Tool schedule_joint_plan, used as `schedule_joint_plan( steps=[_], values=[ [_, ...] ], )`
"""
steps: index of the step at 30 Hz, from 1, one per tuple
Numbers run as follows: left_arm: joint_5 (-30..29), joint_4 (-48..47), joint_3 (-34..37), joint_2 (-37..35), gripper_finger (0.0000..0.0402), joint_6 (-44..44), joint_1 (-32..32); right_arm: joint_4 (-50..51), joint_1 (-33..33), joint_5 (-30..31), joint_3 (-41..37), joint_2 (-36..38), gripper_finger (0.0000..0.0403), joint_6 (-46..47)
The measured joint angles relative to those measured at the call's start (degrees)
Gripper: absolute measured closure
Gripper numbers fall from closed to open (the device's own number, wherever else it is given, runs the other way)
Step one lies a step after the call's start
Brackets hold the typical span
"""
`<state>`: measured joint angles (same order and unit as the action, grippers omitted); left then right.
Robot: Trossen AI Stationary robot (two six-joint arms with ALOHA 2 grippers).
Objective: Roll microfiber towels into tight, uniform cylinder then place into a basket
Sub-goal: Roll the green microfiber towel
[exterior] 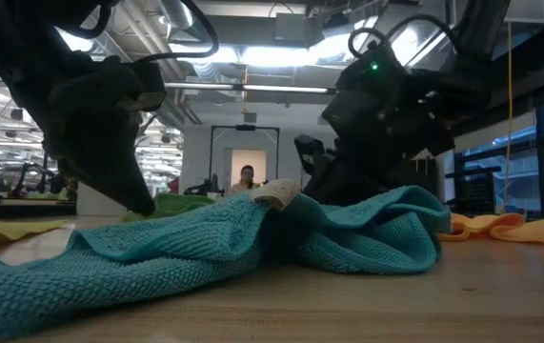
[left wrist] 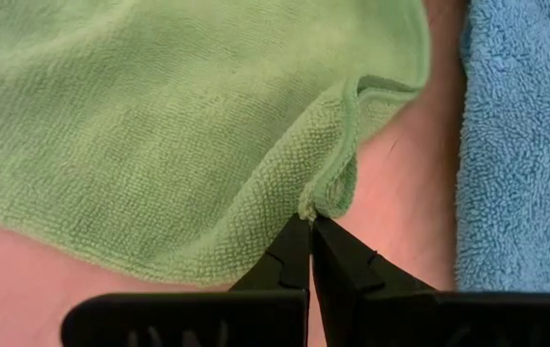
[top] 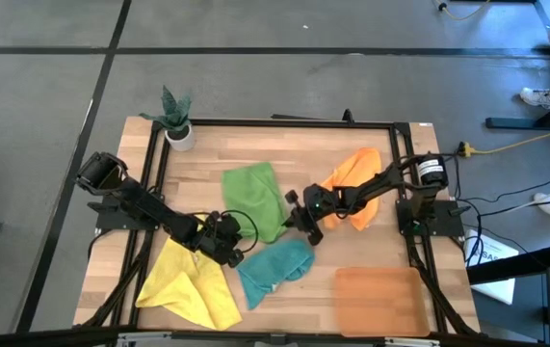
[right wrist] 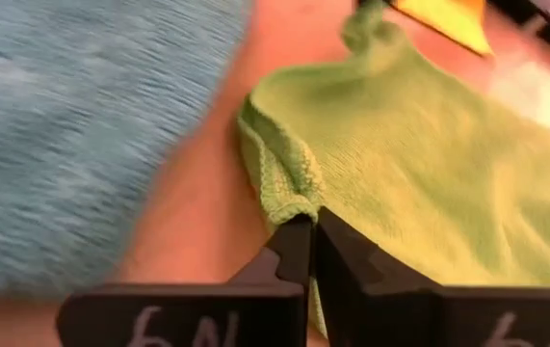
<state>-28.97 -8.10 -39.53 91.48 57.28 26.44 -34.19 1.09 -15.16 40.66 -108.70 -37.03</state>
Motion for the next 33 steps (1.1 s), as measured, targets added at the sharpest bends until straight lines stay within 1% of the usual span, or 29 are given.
schedule_joint_plan(
  steps=[2, 8, 13, 16, 22, 26, 29, 33],
  values=[
    [-0.01, 0.0, 0.0, -0.01, 0.0402, -0.49, 0.0, -0.17, 0.8, -0.43, 0.01, 0.43, 0.0397, 1.89],
    [-0.3, -2.36, -1.85, -1.05, 0.0401, -0.68, -0.04, 2.51, 3.33, -5.84, 0.0, 3.75, 0.0394, 10.26],
    [-1.8, -6.7, -4.56, -2.46, 0.0402, -0.37, -0.04, 3.91, 5.25, -5.98, 0.04, 5.46, 0.0396, 15.11],
    [-1.88, -9.39, -6.18, -2.49, 0.0402, 3.36, -0.2, 4.45, 6.12, -5.98, 0.02, 5.46, 0.0396, 19.78],
    [-1.13, -14.44, -6.6, -2.49, 0.0402, 10.18, -0.16, 5.44, 7.25, -5.94, 0.13, 5.46, 0.0396, 22.77],
    [-0.39, -19.3, -6.6, -2.4, 0.0402, 16.4, -0.16, 7.56, 7.77, -5.65, 1.85, 5.46, 0.0395, 25.95],
    [-0.42, -20.41, -6.6, -2.4, 0.0402, 18.04, -0.17, 10.22, 7.82, -5.01, 3.42, 5.46, 0.0395, 26.5],
    [-0.45, -20.39, -6.6, -2.4, 0.0402, 18.26, -0.45, 12.83, 7.77, 0.73, 4.88, 5.46, 0.0395, 28.18]
  ],
)
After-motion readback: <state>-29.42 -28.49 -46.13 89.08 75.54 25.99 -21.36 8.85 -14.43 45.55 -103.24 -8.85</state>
